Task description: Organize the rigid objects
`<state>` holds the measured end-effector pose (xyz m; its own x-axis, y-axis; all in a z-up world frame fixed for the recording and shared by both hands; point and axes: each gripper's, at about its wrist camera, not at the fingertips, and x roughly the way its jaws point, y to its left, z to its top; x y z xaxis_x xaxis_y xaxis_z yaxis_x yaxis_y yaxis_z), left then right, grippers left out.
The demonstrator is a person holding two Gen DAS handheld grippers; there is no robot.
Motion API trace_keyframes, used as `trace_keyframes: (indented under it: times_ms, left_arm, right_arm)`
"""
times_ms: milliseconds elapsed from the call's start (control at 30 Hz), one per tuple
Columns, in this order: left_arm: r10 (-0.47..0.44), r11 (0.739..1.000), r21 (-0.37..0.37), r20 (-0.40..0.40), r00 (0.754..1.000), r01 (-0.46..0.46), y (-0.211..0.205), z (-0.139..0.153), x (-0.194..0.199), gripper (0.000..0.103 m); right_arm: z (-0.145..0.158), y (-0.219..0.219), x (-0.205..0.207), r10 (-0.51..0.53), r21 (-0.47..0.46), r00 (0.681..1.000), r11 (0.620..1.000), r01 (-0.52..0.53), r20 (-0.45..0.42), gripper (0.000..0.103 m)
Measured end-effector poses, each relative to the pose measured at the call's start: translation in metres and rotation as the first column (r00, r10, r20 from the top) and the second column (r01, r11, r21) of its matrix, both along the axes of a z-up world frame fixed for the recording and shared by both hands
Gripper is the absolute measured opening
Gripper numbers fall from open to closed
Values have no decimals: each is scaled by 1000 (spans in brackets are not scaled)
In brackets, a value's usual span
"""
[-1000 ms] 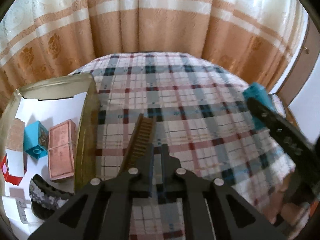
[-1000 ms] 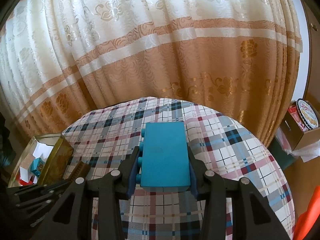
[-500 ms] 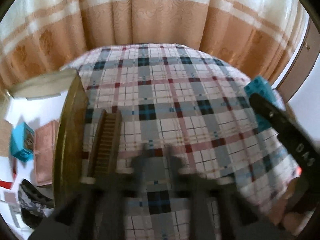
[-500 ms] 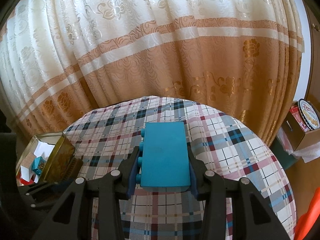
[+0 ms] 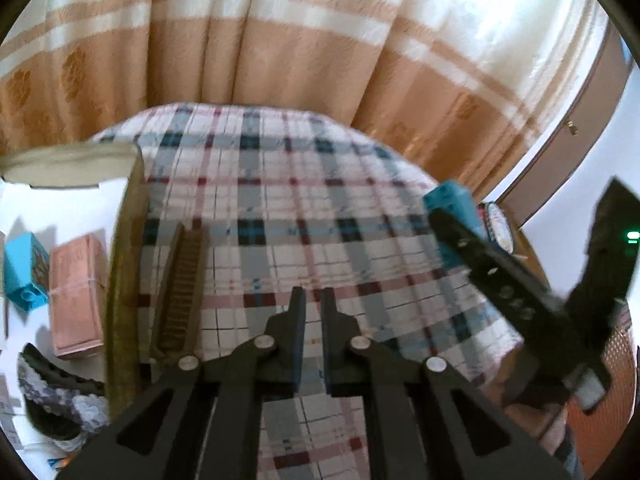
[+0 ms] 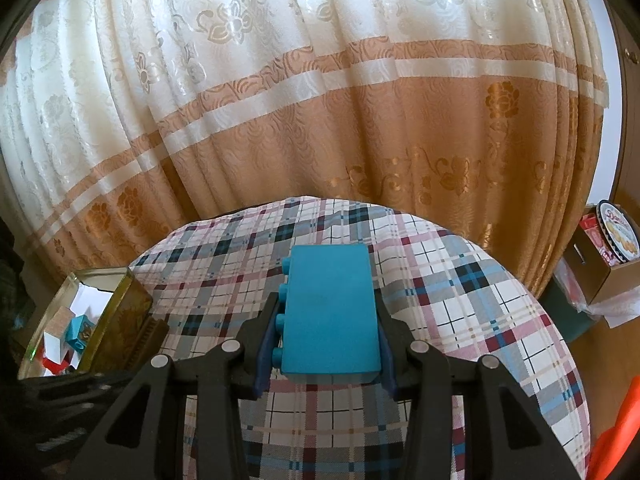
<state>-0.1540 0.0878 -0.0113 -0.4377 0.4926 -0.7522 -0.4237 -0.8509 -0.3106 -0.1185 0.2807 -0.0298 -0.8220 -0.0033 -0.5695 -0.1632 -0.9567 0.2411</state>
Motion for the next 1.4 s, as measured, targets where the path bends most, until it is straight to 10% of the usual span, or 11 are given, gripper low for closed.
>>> trace_keyframes:
  times_ms: [300,400,500,733,933,1100,1267,1400]
  left_arm:
    - [104,988,-110,-70,992,-112,-17,-2,6,5]
    - [147,960,-223,-122,982,-171,-3,-8,1,23]
    - [205,882,-377,-234,950,-283,13,-14,-3,85]
    - [234,696,-613,-297,926,-372,39,-39,-36,92]
    - [279,661,-626,-307,910,-414,44,-44,-45,97]
    - [219,598,-627,-471,854,-499,59,-32,-23,97]
    - [205,671,-641,-323,924,-373,67,-47,-28,95]
    - [220,668,-641,-317,923,-379,69,-52,-36,95]
  right_arm:
    - [5,1,4,3,-24,1000,1000,-4,-20,45]
    - [5,1,5,8,-27,1000,1000,-9,-22,45]
    - [5,2,6,10,-40,1000,999,-11,-24,45]
    - [6,3,6,21,-63,999,998,-22,-30,45]
    - [3,5,2,24,-72,1000,997,-25,-14,45]
    - [-1,5,0,23,-71,1000,997,-23,-1,45]
    - [-2,6,-1,22,-75,1000,997,-21,5,45]
    - [-3,7,-1,18,-83,1000,996,-17,6,45]
